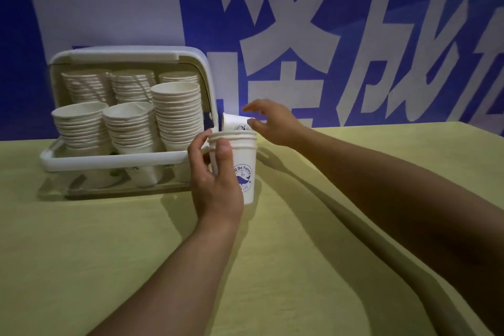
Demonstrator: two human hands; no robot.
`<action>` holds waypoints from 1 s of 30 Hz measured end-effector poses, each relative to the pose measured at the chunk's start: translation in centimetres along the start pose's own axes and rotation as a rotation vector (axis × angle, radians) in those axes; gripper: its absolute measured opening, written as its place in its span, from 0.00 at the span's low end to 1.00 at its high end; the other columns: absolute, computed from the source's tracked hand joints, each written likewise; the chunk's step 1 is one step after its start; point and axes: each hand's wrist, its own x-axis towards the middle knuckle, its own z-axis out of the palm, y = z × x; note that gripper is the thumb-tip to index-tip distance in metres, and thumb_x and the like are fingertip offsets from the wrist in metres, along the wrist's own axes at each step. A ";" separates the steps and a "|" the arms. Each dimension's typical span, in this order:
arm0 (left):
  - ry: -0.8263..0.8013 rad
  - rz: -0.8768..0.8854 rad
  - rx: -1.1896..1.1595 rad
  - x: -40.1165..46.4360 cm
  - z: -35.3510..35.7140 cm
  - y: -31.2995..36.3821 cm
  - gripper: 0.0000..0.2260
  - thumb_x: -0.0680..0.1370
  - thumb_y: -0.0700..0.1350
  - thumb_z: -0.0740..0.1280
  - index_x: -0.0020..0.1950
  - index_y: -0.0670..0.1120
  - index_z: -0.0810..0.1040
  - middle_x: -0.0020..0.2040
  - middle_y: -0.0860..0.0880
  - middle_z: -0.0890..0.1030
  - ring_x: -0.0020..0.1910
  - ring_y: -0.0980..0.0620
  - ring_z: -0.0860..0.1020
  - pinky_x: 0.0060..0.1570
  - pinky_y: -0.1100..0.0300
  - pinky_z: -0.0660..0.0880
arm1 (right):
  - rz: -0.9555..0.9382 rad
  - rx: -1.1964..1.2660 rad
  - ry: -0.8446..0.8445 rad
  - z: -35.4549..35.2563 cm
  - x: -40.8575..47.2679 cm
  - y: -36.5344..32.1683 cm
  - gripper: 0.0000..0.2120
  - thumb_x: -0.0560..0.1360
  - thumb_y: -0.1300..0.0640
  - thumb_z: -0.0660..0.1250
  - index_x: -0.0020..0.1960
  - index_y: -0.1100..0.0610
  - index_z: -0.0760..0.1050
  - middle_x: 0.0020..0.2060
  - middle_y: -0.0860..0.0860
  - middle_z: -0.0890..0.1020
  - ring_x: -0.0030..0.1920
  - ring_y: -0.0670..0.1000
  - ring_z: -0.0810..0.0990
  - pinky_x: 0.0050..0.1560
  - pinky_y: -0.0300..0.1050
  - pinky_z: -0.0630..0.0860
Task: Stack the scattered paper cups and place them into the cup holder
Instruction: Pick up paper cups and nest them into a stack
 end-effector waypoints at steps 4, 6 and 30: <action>0.019 0.004 -0.027 0.2 0.0 -0.2 0.09 0.76 0.61 0.61 0.55 0.62 0.72 0.46 0.52 0.81 0.37 0.63 0.79 0.35 0.65 0.75 | -0.001 -0.106 -0.072 2.5 4.3 0.8 0.27 0.76 0.51 0.72 0.72 0.47 0.69 0.70 0.51 0.74 0.67 0.55 0.74 0.66 0.52 0.71; 0.022 -0.001 -0.042 0.2 -0.1 -0.3 0.09 0.79 0.58 0.64 0.57 0.58 0.72 0.46 0.51 0.81 0.36 0.63 0.79 0.32 0.67 0.74 | -0.020 -0.166 -0.156 3.5 5.7 1.1 0.31 0.74 0.50 0.74 0.74 0.45 0.65 0.67 0.52 0.76 0.64 0.56 0.76 0.62 0.54 0.74; 0.052 0.108 0.121 1.1 -4.1 5.3 0.10 0.78 0.59 0.67 0.56 0.66 0.67 0.56 0.52 0.81 0.51 0.50 0.81 0.48 0.51 0.80 | -0.079 0.305 0.094 -7.3 -7.3 -11.1 0.35 0.74 0.47 0.73 0.74 0.45 0.58 0.60 0.48 0.72 0.45 0.44 0.78 0.32 0.32 0.77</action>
